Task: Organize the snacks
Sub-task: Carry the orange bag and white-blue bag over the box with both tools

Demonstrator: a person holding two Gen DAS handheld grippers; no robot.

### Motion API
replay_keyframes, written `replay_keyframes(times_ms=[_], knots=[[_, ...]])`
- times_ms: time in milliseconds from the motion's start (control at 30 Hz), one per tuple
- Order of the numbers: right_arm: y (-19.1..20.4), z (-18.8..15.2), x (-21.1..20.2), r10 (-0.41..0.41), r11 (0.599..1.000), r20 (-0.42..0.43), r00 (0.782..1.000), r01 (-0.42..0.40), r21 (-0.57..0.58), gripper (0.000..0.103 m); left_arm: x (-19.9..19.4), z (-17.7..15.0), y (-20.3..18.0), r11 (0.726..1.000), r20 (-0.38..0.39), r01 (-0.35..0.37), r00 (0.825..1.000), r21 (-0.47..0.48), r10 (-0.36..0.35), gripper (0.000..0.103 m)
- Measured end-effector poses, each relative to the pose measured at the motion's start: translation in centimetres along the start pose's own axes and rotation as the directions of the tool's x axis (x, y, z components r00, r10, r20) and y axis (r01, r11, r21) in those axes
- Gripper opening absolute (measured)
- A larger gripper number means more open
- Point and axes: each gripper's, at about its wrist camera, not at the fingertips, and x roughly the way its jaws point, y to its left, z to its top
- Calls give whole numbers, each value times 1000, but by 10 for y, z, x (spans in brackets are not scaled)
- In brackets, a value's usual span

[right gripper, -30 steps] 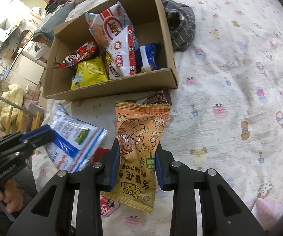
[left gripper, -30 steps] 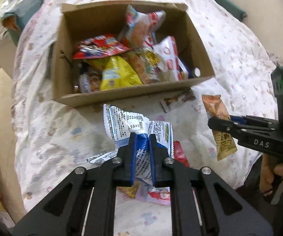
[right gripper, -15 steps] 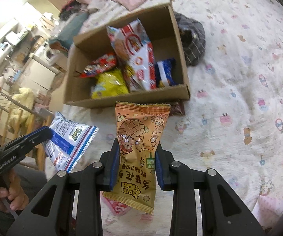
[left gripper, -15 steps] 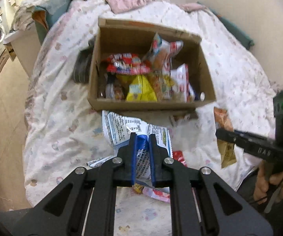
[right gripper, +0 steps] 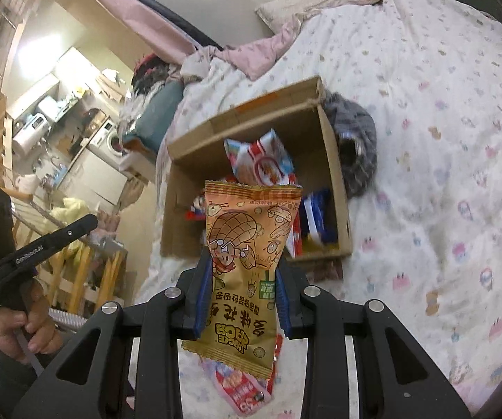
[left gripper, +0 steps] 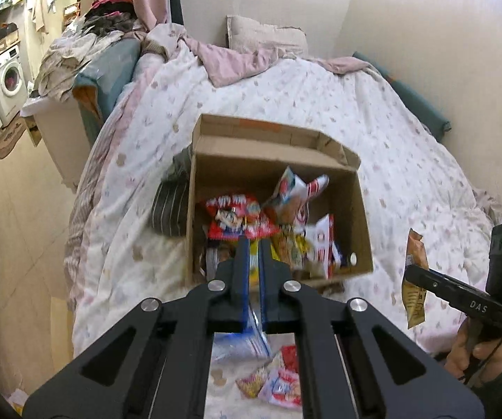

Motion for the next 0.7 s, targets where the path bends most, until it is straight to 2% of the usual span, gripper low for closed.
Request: replay_keyframes(times_ms=[133, 200, 267, 300, 333, 367, 400, 433, 500, 600, 700], knots=[[-1, 10, 7, 8, 1000, -1, 1000, -8, 9, 33, 15, 13, 0, 1000, -20, 14, 1000, 0, -14, 2], [-2, 10, 13, 9, 1000, -9, 1000, -9, 8, 33, 28, 9, 2, 1000, -78, 25, 997, -2, -25, 3], [-3, 6, 20, 3, 1000, -28, 1000, -3, 11, 33, 41, -9, 14, 999, -134, -11, 991, -33, 6, 10], [-5, 3, 25, -3, 1000, -41, 999, 3, 16, 33, 49, -21, 22, 998, -170, -22, 985, -55, 13, 36], [-6, 1, 29, -5, 1000, -52, 999, 6, 22, 33, 57, -31, 28, 997, -200, -31, 980, -76, 15, 76], [-6, 0, 33, -4, 999, -65, 998, 6, 32, 33, 70, -47, 37, 992, -248, -55, 968, -114, 25, 89], [-7, -1, 35, 2, 999, -70, 998, 1, 38, 33, 83, -62, 46, 985, -297, -86, 954, -150, 38, 93], [-6, -1, 36, 6, 999, -73, 997, -3, 40, 33, 93, -71, 49, 980, -332, -102, 942, -169, 41, 93], [-4, -2, 38, 9, 999, -77, 997, -6, 34, 33, 124, -92, 53, 973, -445, -117, 895, -201, 16, 93], [-4, -2, 42, 9, 999, -87, 996, -6, 35, 33, 150, -104, 54, 966, -503, -135, 864, -219, 7, 93], [-5, -2, 41, 2, 999, -85, 996, 2, 38, 33, 165, -113, 50, 965, -533, -148, 846, -215, 12, 93]])
